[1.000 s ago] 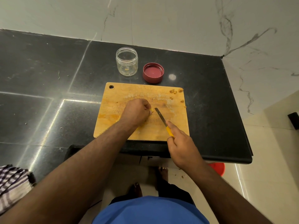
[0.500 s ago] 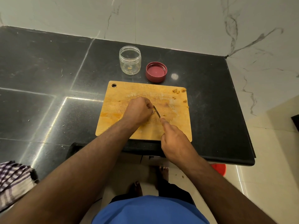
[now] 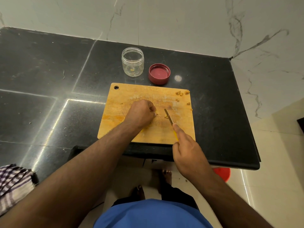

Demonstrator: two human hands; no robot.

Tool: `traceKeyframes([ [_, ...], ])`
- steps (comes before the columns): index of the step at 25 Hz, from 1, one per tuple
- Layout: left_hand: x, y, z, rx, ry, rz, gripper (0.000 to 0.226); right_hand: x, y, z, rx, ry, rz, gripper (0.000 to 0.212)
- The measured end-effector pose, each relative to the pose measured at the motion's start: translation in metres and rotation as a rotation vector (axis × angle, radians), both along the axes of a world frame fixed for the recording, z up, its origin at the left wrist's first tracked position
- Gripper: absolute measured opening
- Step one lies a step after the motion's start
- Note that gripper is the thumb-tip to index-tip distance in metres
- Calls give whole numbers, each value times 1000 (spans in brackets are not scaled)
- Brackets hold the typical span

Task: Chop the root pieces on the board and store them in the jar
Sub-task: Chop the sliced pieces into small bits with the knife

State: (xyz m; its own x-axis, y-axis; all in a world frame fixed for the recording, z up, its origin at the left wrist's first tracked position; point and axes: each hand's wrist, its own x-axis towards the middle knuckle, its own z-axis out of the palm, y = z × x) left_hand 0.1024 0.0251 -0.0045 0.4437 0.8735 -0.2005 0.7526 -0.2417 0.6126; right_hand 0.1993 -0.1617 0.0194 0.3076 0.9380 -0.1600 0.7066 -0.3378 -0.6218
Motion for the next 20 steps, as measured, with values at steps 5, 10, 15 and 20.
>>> traceKeyframes([
  [5, 0, -1, 0, 9, 0, 20, 22, 1, 7, 3, 3, 36, 3, 55],
  [10, 1, 0, 0, 24, 6, 27, 17, -5, 22, -3, -35, -35, 55, 55],
  [15, 2, 1, 1, 24, 9, 14, 17, -7, 28, -7, -52, -69, 69, 55],
  [20, 2, 1, 1, 22, 10, 14, 16, -5, 38, -12, -77, -87, 97, 54],
])
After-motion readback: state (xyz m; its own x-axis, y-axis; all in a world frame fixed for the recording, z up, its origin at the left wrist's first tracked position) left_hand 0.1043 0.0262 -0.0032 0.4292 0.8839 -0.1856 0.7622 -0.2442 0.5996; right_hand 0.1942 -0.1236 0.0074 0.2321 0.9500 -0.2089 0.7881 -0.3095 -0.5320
